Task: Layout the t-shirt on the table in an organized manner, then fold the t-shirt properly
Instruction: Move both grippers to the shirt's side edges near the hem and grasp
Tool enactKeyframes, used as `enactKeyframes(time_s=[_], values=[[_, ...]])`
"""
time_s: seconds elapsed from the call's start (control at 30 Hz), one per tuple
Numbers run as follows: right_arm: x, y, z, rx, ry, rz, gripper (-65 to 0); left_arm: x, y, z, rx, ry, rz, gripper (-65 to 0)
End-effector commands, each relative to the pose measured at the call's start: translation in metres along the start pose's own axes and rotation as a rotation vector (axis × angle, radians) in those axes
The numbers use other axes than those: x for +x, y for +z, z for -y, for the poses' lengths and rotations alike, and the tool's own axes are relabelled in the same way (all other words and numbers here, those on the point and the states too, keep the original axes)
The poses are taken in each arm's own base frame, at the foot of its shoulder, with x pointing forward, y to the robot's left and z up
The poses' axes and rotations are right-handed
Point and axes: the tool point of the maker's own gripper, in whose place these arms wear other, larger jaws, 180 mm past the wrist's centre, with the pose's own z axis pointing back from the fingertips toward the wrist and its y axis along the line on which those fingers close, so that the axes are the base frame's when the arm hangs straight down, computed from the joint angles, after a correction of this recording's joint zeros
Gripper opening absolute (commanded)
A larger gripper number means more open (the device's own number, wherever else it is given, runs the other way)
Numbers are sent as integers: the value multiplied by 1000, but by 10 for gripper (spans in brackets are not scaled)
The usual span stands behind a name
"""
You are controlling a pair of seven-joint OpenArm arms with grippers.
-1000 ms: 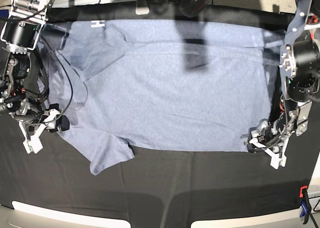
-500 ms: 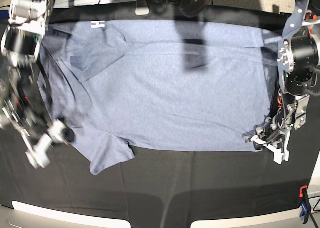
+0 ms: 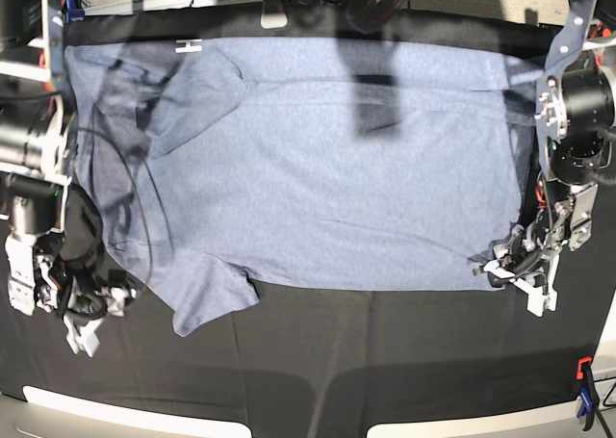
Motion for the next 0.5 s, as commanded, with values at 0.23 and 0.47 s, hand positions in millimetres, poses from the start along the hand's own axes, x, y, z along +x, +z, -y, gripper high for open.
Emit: enactKeyframes(time_s=[0.23,0.47], values=[[-4,-3,0,-6,-21,-6,-312,-2,1,-2,11,-23,-42,-650],[-41,-17,-6,-8,-24,-71,-361,-2,1,-2,11,-23,-43,-650]])
